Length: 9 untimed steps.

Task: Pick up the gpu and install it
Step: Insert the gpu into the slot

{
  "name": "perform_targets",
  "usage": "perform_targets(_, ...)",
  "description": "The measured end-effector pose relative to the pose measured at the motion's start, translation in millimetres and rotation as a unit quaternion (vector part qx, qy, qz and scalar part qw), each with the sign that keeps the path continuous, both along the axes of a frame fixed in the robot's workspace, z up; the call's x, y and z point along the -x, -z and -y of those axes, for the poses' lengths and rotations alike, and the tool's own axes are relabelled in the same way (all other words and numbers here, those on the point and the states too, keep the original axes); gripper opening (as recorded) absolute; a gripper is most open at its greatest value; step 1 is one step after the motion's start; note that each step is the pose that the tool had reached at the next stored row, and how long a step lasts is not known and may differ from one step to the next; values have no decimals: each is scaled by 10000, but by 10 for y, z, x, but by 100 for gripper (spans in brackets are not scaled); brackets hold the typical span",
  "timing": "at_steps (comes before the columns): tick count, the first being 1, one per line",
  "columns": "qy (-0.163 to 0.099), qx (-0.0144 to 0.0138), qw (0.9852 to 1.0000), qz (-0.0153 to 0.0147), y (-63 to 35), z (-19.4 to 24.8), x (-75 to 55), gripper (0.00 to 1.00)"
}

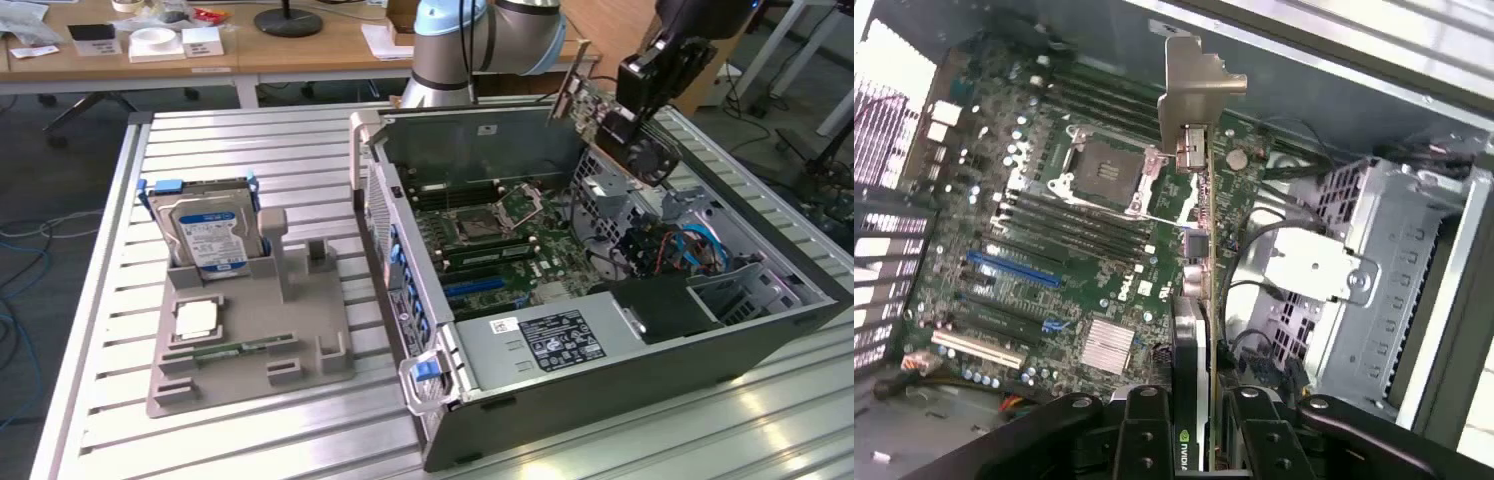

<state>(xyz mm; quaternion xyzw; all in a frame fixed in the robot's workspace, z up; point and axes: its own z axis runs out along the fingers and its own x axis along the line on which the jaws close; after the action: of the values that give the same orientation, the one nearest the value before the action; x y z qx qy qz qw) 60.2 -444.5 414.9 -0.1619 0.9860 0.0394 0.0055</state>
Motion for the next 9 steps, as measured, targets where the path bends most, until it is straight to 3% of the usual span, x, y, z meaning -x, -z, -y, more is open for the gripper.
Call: perform_targets(9,-473,8,9989,0,4,-3,10,27)
